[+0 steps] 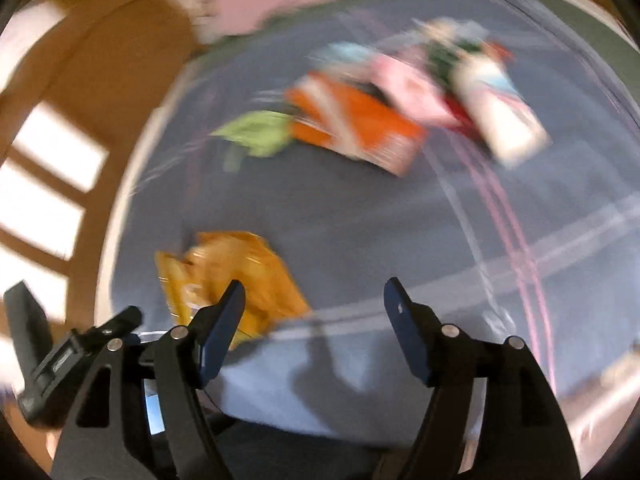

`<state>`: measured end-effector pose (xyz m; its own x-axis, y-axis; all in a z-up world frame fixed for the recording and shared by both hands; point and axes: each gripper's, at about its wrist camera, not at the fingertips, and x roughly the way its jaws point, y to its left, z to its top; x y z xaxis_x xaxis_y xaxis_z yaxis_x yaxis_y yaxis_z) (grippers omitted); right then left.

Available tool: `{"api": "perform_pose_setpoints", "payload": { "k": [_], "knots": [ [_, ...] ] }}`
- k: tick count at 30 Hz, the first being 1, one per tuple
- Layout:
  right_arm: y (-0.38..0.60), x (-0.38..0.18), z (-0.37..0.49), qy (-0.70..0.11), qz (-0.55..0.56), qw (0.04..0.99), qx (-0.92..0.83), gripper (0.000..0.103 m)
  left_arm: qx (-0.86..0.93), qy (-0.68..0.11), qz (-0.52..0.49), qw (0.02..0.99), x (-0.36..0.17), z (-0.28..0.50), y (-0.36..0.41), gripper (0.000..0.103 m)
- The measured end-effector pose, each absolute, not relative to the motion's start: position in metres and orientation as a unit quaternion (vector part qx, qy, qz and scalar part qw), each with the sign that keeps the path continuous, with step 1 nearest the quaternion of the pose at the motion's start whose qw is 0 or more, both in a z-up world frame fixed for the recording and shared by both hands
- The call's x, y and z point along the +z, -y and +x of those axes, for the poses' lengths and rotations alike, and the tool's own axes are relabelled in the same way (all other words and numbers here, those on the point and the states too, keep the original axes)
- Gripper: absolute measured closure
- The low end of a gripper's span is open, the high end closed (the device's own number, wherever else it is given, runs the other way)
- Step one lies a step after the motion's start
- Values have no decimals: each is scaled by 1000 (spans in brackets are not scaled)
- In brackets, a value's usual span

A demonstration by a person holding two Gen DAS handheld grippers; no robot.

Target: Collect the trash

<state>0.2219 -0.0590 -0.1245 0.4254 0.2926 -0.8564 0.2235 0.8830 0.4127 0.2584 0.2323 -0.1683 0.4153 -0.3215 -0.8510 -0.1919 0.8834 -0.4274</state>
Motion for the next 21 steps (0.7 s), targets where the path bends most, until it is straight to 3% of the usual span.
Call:
{"api": "perform_pose_setpoints", "payload": {
  "k": [10,21],
  "knots": [
    [55,-130,170,-538,179,822,-53,32,-98,-529,-204,818,-161,258,-203,6],
    [87,-119,153,-506,223,828,-90,30,-138,-512,-202,824,-161,261,-190,5]
  ]
}}
